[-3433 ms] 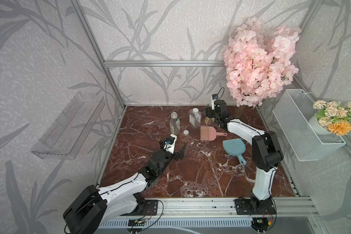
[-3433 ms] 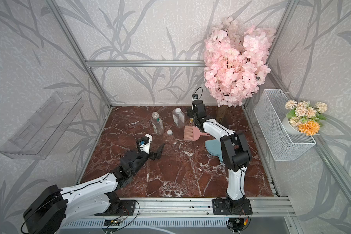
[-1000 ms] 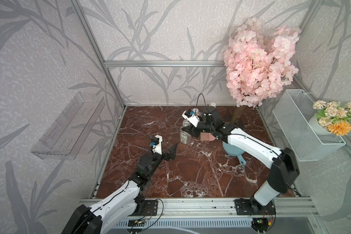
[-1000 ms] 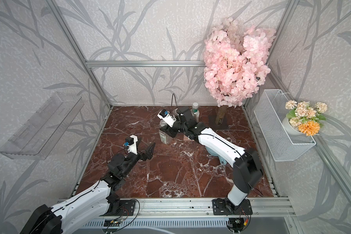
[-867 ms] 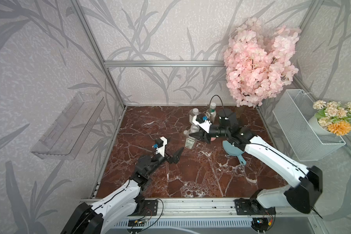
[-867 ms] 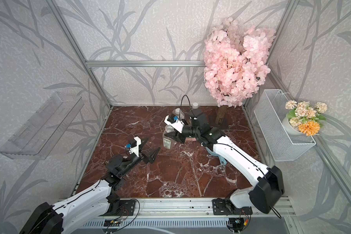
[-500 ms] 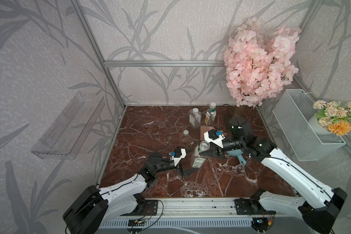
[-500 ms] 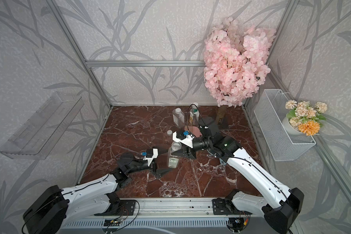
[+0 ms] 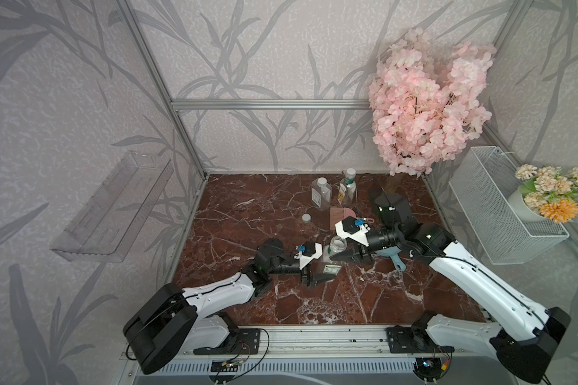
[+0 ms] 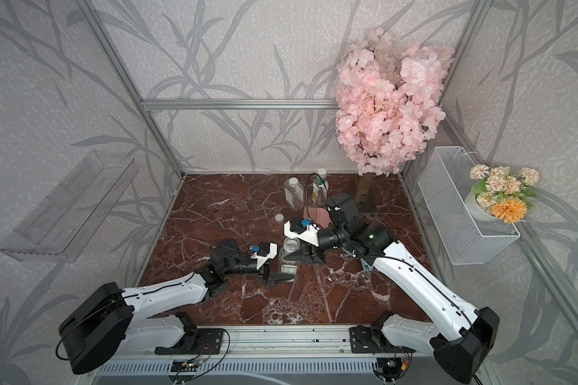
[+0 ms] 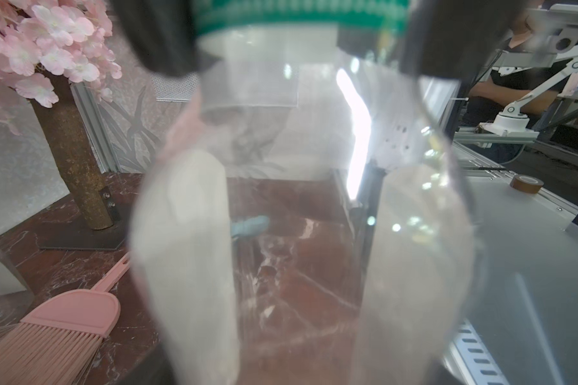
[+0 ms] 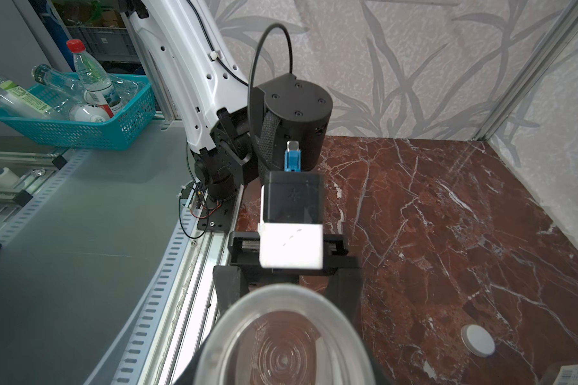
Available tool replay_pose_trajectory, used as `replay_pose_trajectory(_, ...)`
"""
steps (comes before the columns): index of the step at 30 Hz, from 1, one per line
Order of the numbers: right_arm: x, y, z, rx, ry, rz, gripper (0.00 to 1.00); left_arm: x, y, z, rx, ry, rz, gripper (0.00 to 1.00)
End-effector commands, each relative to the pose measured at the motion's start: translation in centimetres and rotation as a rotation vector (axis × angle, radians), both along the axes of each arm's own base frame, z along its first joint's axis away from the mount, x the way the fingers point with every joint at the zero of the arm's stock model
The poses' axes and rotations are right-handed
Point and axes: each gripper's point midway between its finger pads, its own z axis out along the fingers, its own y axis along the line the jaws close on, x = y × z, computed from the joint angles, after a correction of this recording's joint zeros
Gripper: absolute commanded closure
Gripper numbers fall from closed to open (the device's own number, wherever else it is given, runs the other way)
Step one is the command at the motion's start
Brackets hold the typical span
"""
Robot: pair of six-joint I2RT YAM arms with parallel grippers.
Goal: Screw on the bottle caps
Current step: Pick up the plastic bottle at the center of the board, then screw the bottle cap onto the plastic bottle.
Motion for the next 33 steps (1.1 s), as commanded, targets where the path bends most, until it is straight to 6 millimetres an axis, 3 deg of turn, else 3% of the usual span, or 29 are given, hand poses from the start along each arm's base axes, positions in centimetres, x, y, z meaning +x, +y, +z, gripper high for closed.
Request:
replay_pose_trajectory(1, -0.1, 0.0, 0.6, -0.005, -0.017, 0.005, 0.73, -0.2, -0.5, 1.1, -0.016, -0.020, -0.032, 0.34)
replay_pose_trajectory(7, 0.6, -0.7, 0.5, -0.036, -0.048, -0.059, 0.51, 0.5, 0.1, 2.4, -0.091, -0.049, 0.045, 0.45)
replay_pose_trajectory(12, 2.6, -2.0, 1.7, -0.006, -0.076, -0.212, 0.28, 1.6, 0.8, 2.7, -0.109, -0.048, 0.123, 0.53)
replay_pose_trajectory(16, 4.6, -3.7, 3.2, 0.075, -0.084, -0.368, 0.19, 3.6, 3.5, 3.3, -0.172, -0.026, 0.256, 0.56)
replay_pose_trajectory(18, 6.2, -4.8, 2.7, 0.078, -0.078, -0.481, 0.19, 5.0, 5.4, 3.6, -0.195, -0.015, 0.345, 0.56)
replay_pose_trajectory(22, 9.4, -6.0, -0.8, 0.042, 0.007, -0.692, 0.18, 7.3, 9.2, 4.4, -0.211, -0.028, 0.566, 0.56)
replay_pose_trajectory(25, 11.4, -5.4, -3.7, 0.038, 0.143, -0.780, 0.19, 8.1, 11.8, 5.5, -0.227, -0.061, 0.721, 0.56)
replay_pose_trajectory(29, 14.2, -2.9, -8.3, -0.069, 0.253, -0.867, 0.20, 7.6, 14.3, 6.9, -0.297, -0.090, 0.826, 0.56)
replay_pose_trajectory(33, 16.7, 0.3, -13.3, -0.274, 0.278, -0.904, 0.19, 7.1, 15.1, 7.4, -0.316, -0.097, 0.846, 0.56)
